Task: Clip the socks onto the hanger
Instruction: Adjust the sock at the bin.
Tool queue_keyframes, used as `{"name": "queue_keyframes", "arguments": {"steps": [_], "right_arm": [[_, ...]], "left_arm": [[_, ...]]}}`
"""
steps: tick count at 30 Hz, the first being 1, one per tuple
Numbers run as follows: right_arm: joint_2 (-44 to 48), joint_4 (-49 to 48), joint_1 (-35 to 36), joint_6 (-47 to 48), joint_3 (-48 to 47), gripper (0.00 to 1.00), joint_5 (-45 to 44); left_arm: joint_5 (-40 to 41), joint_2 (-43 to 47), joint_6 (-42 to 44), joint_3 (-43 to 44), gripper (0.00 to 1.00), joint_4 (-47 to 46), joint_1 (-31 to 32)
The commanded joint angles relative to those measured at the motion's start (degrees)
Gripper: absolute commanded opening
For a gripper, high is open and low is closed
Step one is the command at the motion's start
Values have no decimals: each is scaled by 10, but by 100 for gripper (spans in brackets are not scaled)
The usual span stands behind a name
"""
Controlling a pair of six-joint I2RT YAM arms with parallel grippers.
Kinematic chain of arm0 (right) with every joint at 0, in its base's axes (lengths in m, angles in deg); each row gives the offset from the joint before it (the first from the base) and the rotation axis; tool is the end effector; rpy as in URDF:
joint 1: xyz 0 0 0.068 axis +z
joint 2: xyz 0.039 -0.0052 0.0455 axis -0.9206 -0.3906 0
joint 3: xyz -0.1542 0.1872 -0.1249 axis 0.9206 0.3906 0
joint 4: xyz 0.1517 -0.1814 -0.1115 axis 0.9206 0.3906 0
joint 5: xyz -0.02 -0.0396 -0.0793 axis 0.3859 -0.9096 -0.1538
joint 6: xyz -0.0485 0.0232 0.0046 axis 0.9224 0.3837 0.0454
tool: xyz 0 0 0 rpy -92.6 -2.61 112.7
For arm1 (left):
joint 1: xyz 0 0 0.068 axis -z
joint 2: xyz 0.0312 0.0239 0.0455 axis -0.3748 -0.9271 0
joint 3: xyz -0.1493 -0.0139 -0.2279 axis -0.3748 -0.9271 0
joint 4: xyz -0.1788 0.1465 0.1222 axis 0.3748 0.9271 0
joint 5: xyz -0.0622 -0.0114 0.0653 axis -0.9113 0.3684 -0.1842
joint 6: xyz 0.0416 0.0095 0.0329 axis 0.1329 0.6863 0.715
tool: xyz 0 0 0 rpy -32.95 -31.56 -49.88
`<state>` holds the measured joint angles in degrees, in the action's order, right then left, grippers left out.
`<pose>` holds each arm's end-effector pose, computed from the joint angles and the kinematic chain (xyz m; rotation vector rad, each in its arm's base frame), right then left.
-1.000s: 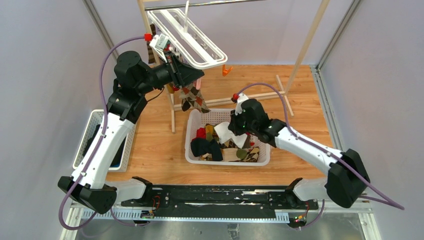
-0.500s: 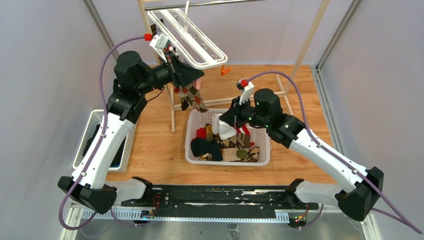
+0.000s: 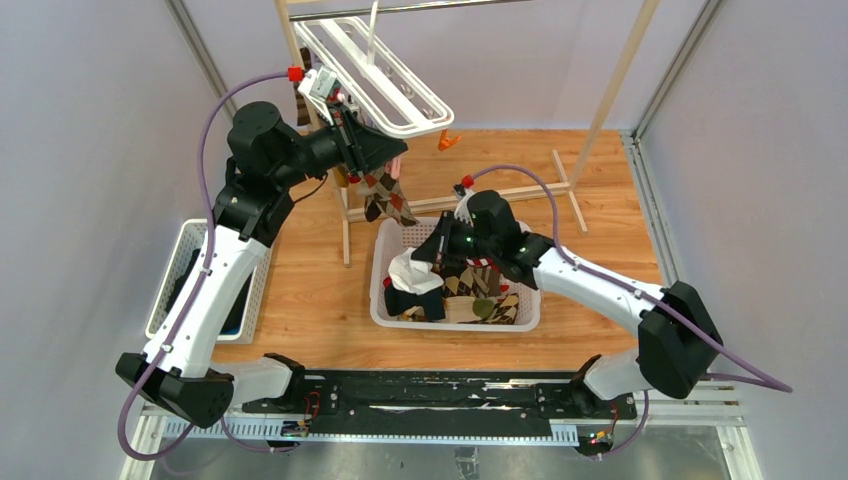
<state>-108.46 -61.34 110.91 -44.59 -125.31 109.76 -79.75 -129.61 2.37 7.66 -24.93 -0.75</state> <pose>0.2241 0.2345 0.2948 -0.1665 2.1990 1.4047 0.2274 -0.1112 0.4904 0.4129 1.5936 -1.1856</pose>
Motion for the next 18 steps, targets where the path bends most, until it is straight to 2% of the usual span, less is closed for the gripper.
{"name": "queue_keyframes", "arguments": {"steps": [1, 7, 9, 10, 11, 12, 14, 18], "right_arm": [[-5, -43, 6, -53, 38, 0, -102], [1, -29, 5, 21, 43, 1, -277], [-7, -13, 6, 62, 36, 7, -300], [-11, -11, 6, 85, 34, 12, -303], [-16, -8, 5, 115, 31, 22, -299], [-19, 0, 6, 157, 26, 37, -292], [-21, 5, 6, 233, 21, 51, -259], [14, 44, 6, 414, 23, 59, -272]], "left_arm": [[3, 8, 10, 16, 0, -2, -8], [2, 8, 10, 16, 0, -2, -10], [1, 7, 10, 18, 0, -2, -10], [1, 7, 11, 18, 0, -2, -10], [1, 7, 11, 19, 0, -2, -10], [1, 7, 11, 19, 0, -3, -10], [1, 7, 11, 19, 0, -4, -10], [0, 6, 10, 17, 0, -5, -11]]}}
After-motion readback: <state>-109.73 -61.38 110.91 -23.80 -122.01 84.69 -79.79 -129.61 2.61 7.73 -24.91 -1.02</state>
